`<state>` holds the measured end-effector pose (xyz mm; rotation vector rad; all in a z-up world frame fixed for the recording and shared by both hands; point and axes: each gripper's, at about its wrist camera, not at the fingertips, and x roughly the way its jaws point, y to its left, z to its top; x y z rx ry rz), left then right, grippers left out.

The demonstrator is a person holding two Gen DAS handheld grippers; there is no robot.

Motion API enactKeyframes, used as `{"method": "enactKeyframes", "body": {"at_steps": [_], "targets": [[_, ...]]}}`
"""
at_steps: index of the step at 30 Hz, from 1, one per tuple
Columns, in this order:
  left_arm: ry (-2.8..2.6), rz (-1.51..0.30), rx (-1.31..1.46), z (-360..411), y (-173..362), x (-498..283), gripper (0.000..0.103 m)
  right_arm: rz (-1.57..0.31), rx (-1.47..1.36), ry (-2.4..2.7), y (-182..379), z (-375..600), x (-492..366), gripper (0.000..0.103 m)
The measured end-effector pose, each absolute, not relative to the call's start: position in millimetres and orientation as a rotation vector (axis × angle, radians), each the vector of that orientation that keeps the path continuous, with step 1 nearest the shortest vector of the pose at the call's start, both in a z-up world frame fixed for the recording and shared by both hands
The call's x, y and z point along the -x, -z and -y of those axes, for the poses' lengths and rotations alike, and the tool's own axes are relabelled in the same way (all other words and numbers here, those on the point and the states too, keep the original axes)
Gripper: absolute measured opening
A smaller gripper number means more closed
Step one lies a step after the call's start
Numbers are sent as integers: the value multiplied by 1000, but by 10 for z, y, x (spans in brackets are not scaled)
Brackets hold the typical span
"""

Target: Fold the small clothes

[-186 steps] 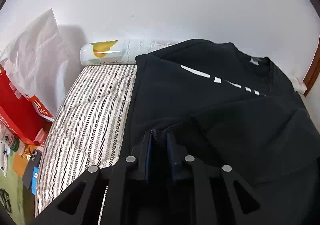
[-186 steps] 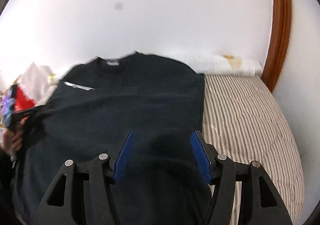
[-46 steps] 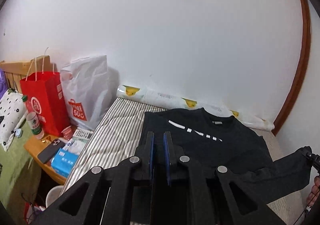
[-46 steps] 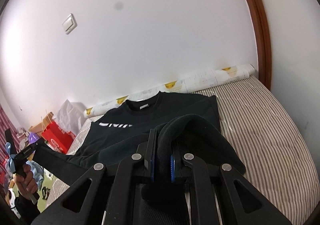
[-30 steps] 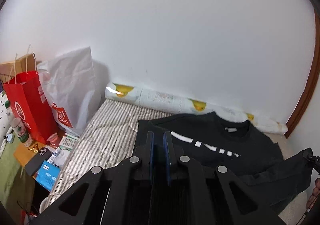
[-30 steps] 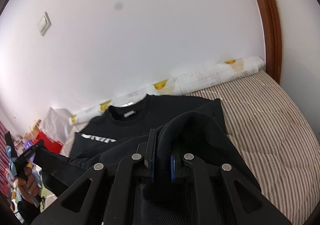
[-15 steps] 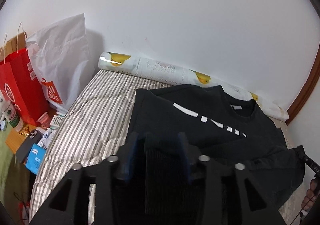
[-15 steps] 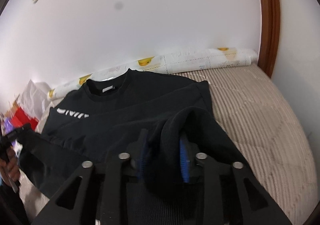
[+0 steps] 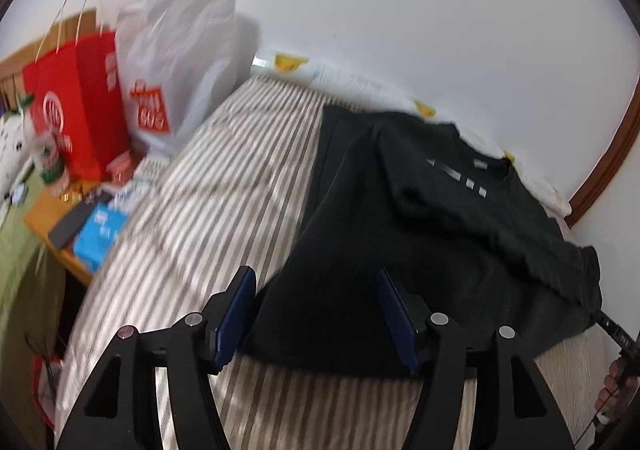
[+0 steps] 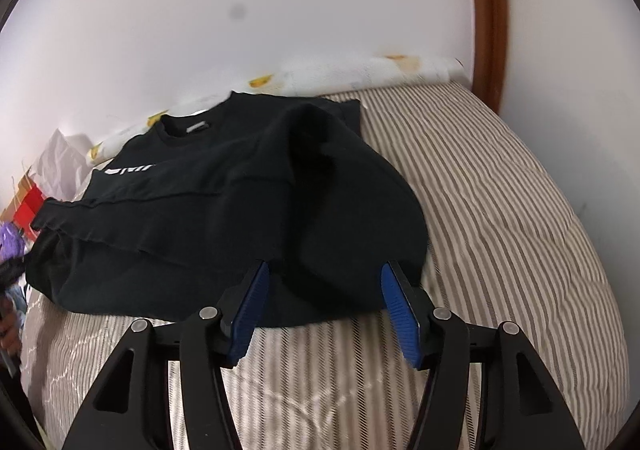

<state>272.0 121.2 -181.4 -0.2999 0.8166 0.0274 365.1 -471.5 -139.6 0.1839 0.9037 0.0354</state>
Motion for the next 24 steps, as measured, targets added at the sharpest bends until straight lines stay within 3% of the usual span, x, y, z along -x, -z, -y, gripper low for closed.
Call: {"method": "enactKeyframes", "body": {"at_steps": [8,17,21,22,23,24], "targets": [[-32,-850,324,-1292,2006,-2789,62,-867,-153,45,1427,4807,-3760,63],[-3,-867,257,-1113,2072,-3016,63,-953,-262,1,1726,4894,-4045,63],[32,-870,255,-1070,2057,-2986,36,-977,-301,-20,1778,4911,-4069,61],[31,-868,247,-1054,2047,-2970,28,-984,-313,-69,1770,4893,-4070,42],[31,-864,231,-1029,2033,-2955,23,-991,-332,-107,1762,4878,-4064,30],[33,-860,214,-999,2017,-2936,17,-982,-310,-95,1737,4851,-4050,26]]}}
